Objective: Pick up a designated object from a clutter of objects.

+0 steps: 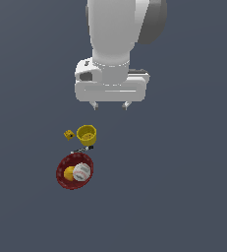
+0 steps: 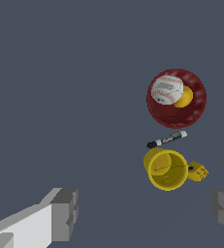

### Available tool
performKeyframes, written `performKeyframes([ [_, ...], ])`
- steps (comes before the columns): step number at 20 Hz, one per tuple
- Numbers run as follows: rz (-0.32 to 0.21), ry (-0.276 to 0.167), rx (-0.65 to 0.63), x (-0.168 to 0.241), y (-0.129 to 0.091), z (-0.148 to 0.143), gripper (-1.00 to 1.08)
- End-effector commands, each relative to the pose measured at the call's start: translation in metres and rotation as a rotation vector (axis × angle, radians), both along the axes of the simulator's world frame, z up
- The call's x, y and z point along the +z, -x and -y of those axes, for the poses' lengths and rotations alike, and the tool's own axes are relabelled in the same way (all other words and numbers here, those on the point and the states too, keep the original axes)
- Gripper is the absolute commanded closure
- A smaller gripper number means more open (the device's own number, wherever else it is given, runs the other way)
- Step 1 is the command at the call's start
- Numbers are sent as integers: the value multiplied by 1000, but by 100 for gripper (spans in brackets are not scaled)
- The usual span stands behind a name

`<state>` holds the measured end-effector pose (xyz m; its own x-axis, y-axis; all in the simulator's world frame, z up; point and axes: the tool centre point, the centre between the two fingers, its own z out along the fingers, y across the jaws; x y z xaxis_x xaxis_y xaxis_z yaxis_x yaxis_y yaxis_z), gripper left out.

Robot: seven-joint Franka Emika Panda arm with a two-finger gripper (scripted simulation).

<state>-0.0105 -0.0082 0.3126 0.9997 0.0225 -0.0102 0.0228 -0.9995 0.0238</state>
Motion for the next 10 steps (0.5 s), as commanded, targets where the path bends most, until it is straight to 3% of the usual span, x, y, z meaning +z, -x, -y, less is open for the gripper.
performKeyframes([
  [1,0,0,0,0,0,0,-92],
  [10,-23,-6,-78,-4,3,22,-92],
])
